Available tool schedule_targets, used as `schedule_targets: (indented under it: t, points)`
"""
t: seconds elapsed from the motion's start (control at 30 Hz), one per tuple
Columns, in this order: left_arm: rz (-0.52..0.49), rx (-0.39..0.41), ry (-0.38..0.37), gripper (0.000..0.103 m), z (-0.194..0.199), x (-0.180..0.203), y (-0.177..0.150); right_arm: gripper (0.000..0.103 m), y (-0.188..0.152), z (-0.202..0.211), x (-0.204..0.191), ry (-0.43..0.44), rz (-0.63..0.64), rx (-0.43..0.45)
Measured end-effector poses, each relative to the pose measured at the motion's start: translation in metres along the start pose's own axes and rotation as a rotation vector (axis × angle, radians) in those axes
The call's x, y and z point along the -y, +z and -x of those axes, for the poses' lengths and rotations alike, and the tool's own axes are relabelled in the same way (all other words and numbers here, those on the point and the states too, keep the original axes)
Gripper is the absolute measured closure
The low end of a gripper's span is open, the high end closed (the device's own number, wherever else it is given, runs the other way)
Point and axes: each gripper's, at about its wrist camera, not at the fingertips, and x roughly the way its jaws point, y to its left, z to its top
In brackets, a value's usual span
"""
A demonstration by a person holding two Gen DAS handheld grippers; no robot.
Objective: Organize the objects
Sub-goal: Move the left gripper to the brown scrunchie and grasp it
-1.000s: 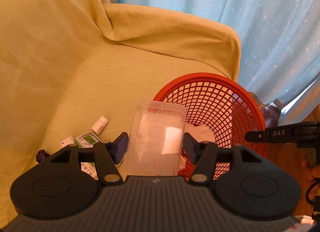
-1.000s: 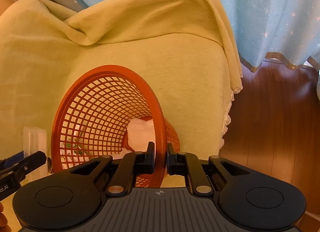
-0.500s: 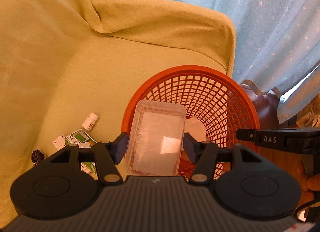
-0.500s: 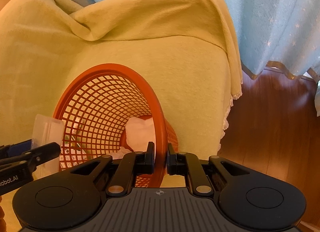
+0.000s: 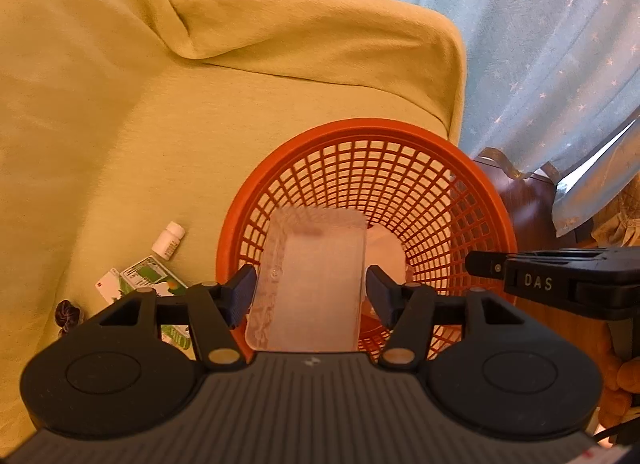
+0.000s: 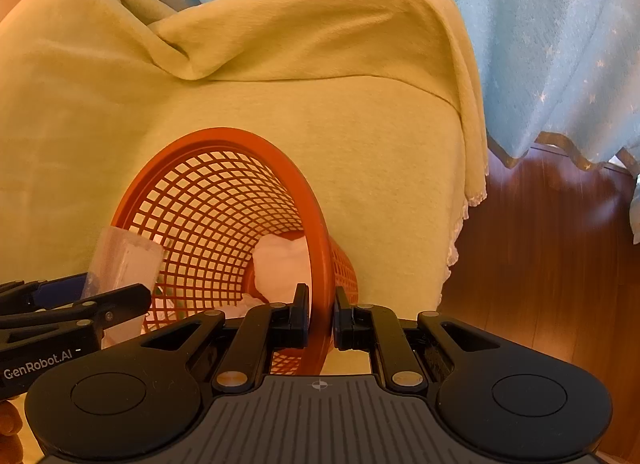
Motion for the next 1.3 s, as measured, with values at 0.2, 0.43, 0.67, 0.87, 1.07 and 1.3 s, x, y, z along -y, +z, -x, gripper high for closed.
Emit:
schedule_targets:
  t: [0.2,0.43,0.67,0.87,1.07,1.3]
  points:
    - [0.01,0.056,-0.016,0.037,0.012,-0.002,0.001,0.095,0.001,0.0,-0.001,-0.005,0.002,0.001]
    - [0.062,0.157,0.047,0.037,0.045,-0.038,-0.022,0.095,-0.001,0.001,-0.001,-0.006,0.007,-0.002]
    - [0.169,0.064,0.196,0.038,0.033,-0.103,-0.061,0.096,-0.001,0.0,-0.003,-0.01,0.005,-0.002]
    - [0.217,0.006,0.264,0.044,0.004,-0.136,-0.094,0.096,-0.001,0.0,-0.001,-0.025,-0.022,-0.008]
    - [0.256,-0.023,0.285,0.047,-0.023,-0.156,-0.116,0.096,-0.001,0.003,0.006,-0.055,-0.066,0.011]
    - [0.245,-0.018,0.372,0.048,-0.045,-0.198,-0.116,0.096,0.014,0.008,0.019,-0.118,-0.085,0.053]
